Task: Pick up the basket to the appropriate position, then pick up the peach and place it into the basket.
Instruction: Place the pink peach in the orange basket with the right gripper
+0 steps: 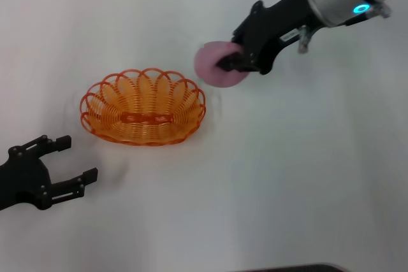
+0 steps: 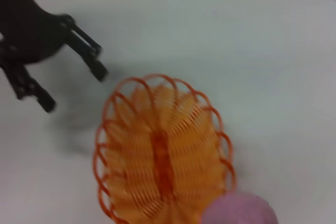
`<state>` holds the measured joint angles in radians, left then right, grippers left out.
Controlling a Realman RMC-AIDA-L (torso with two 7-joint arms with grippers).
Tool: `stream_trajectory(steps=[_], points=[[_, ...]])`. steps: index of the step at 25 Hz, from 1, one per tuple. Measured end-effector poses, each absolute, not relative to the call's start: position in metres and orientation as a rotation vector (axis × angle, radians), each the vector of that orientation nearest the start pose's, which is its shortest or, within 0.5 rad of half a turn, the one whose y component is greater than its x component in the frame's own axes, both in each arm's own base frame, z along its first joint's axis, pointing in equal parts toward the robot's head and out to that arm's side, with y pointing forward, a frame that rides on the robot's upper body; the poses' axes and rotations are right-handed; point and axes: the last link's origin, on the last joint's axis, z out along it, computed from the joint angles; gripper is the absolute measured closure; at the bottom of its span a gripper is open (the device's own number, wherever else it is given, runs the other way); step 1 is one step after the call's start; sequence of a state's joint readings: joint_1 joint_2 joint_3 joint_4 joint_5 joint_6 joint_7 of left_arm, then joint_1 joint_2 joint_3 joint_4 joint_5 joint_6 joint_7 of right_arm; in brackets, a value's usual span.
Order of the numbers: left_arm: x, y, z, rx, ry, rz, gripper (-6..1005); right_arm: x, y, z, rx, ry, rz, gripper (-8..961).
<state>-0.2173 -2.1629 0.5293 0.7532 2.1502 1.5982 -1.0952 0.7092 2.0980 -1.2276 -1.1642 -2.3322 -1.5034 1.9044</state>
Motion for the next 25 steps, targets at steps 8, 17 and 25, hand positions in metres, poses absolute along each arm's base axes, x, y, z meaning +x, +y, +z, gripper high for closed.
stream_trajectory(steps=[8,17,25], points=[[-0.347,0.227,-0.007,-2.598,-0.652,-0.522,140,0.123,0.361,-0.044,-3.042,0.111,-0.114,794],[-0.347,0.226,-0.007,-2.595,-0.657,-0.527,140,0.122,0.357,-0.067,-3.049,0.071,-0.135,794],[-0.346,0.227,-0.008,-2.599,-0.653,-0.526,140,0.125,0.361,-0.087,-3.016,0.084,-0.107,795]])
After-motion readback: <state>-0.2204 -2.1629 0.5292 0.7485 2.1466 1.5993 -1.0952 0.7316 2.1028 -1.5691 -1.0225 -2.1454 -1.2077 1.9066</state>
